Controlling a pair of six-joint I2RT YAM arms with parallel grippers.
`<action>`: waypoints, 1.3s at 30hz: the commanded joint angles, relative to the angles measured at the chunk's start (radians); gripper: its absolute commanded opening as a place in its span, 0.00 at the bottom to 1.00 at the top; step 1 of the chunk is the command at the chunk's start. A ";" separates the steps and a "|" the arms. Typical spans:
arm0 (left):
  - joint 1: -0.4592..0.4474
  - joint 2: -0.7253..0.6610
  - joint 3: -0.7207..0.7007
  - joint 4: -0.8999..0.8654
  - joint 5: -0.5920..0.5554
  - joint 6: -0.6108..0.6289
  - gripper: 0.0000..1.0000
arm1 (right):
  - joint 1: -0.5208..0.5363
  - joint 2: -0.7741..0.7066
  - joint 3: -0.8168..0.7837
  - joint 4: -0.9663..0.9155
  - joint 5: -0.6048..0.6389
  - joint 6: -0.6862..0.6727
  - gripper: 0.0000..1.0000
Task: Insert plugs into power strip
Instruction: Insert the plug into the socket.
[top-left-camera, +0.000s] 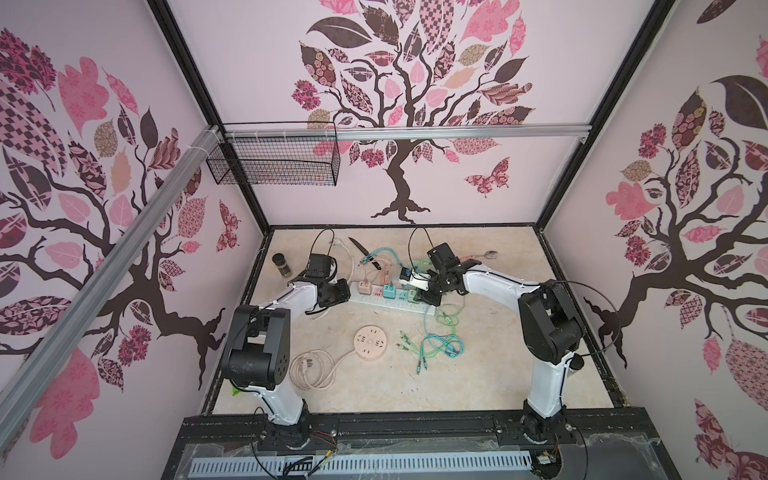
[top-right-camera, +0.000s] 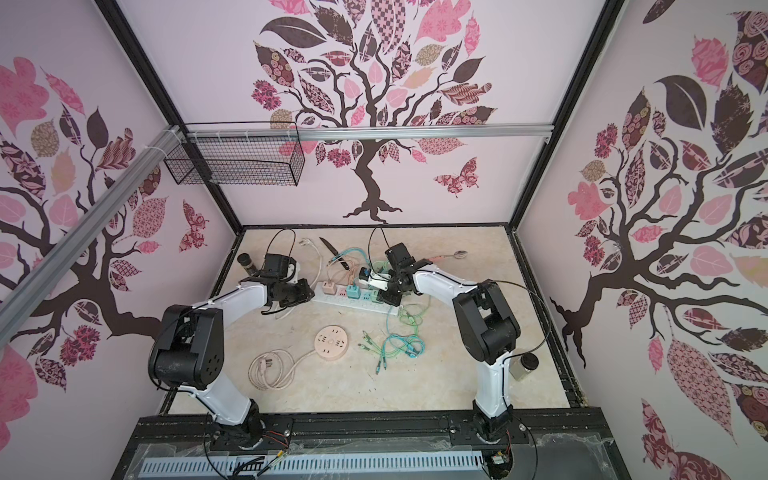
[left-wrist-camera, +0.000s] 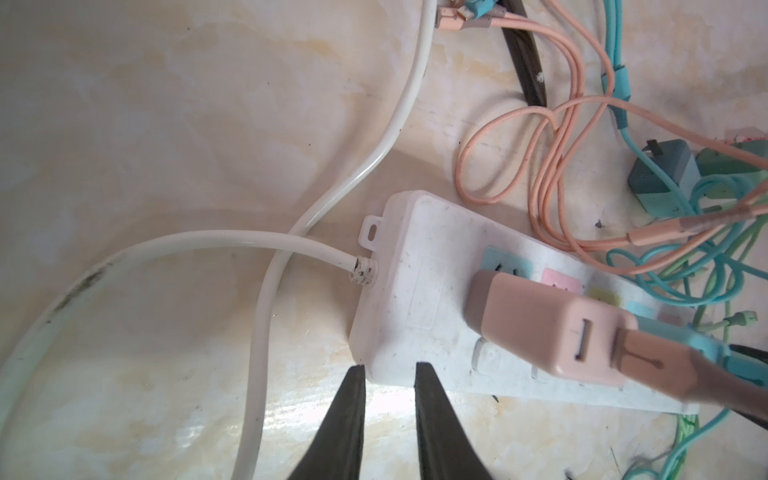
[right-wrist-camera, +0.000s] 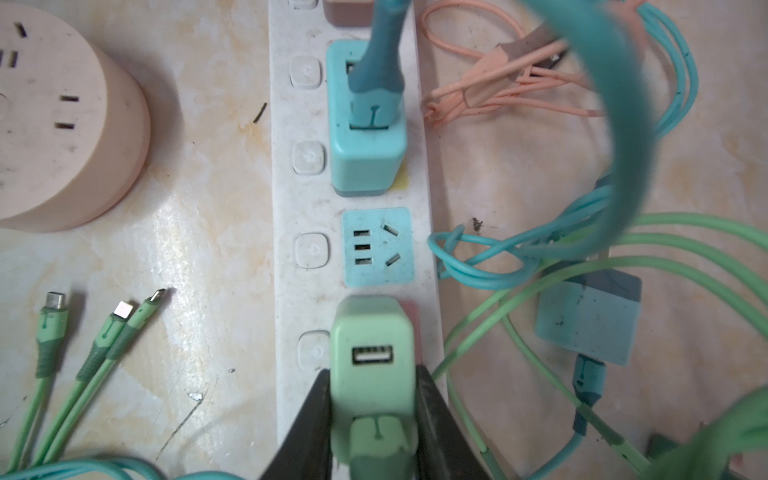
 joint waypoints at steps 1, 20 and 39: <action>0.004 -0.045 0.020 -0.019 -0.007 -0.005 0.26 | -0.009 0.102 -0.014 -0.020 0.099 -0.003 0.13; 0.004 -0.463 -0.088 -0.171 0.041 -0.036 0.41 | -0.009 -0.109 -0.009 -0.017 0.078 0.076 0.38; 0.004 -0.651 -0.084 -0.287 0.019 0.035 0.57 | -0.020 -0.365 -0.196 0.077 0.085 0.177 0.54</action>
